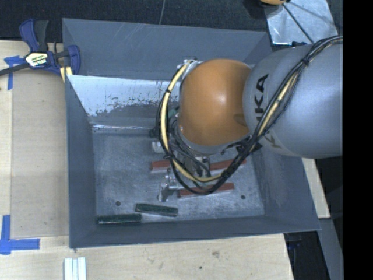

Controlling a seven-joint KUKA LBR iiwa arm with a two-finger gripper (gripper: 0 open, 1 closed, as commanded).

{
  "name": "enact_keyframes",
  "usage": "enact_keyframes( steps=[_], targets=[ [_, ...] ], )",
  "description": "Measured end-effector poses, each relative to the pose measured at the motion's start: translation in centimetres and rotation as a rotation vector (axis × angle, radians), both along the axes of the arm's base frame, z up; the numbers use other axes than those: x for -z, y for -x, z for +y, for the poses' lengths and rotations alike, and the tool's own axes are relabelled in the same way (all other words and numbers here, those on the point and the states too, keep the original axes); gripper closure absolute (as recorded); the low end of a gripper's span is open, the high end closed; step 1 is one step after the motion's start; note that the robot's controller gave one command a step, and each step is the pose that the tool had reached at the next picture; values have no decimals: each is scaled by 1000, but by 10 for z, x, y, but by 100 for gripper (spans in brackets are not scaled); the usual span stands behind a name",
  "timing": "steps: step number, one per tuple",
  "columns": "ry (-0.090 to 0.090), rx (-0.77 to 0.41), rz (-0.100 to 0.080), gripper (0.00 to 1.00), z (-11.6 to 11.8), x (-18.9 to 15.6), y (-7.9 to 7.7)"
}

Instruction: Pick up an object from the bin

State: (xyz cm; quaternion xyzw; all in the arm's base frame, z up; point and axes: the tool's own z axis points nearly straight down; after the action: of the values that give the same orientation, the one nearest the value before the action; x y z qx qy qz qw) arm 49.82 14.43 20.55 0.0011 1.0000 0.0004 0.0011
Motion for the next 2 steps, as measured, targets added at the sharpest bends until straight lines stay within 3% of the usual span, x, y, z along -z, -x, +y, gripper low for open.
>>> enact_keyframes(
  steps=[1,2],
  targets=[
    [0,1,0,0,0,0,0],
    [-1,-89,-5,0,-14,41,-17]
  ],
)
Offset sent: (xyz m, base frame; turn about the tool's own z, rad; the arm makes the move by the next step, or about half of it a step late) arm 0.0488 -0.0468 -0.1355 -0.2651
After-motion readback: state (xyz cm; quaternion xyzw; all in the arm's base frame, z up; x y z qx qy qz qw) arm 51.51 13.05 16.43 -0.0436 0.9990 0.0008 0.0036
